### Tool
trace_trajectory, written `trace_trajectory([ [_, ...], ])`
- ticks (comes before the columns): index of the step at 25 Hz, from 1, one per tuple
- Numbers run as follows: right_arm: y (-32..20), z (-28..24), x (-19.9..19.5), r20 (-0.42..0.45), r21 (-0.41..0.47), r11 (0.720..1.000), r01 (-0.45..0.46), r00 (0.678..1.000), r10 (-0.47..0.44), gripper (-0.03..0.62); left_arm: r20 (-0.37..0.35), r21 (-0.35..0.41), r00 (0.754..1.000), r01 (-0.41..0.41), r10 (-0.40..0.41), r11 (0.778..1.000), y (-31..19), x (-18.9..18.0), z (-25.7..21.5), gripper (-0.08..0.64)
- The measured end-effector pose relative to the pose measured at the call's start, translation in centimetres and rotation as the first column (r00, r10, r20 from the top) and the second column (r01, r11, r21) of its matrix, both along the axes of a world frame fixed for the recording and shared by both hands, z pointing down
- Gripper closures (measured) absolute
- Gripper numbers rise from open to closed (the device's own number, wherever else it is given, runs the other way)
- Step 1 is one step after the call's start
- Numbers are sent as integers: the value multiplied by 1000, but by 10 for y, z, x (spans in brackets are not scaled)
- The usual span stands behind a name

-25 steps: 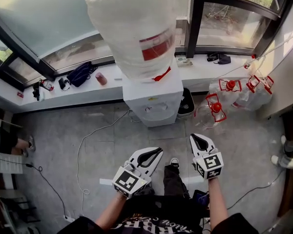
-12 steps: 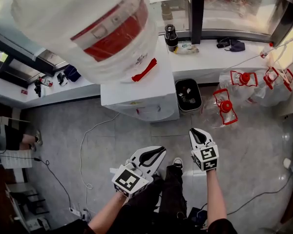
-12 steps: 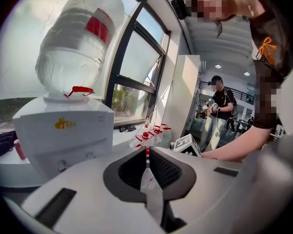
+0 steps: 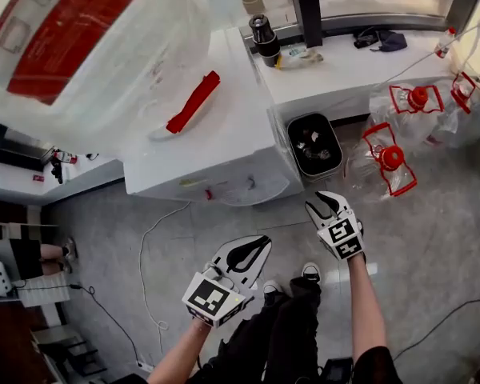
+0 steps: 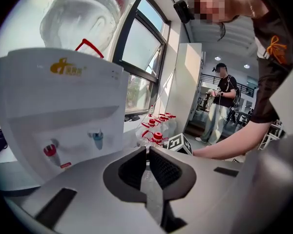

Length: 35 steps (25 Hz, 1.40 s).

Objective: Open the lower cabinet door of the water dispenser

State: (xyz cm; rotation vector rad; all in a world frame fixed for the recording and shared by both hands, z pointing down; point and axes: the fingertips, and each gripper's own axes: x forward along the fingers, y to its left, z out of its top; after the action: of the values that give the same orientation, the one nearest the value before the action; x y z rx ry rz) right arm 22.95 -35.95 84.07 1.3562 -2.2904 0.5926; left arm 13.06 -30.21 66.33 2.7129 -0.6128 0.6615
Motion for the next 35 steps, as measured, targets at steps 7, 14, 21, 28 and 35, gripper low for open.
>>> trace_trajectory([
  [7,-38,109,-23,-56,-15,990,143,988,-144,382,13,18,1000,-6,5,1000,-21,-7,92,540],
  [14,-74,156,-35,-86,-31,980,197,976,-199,305,63,30,997,-44,42,999,-25,-27,145,540],
  [21,-85,164,-40,-178,-55,974,222,957,-228,315,76,27,997,-23,21,999,-21,-40,154,540],
  [28,-72,164,-42,-185,-105,981,163,966,-181,321,70,22,998,-7,5,1000,-15,-47,146,540],
  [35,-13,160,-50,-123,-150,971,184,971,-203,364,73,3,997,20,-20,1000,-14,-49,126,540],
])
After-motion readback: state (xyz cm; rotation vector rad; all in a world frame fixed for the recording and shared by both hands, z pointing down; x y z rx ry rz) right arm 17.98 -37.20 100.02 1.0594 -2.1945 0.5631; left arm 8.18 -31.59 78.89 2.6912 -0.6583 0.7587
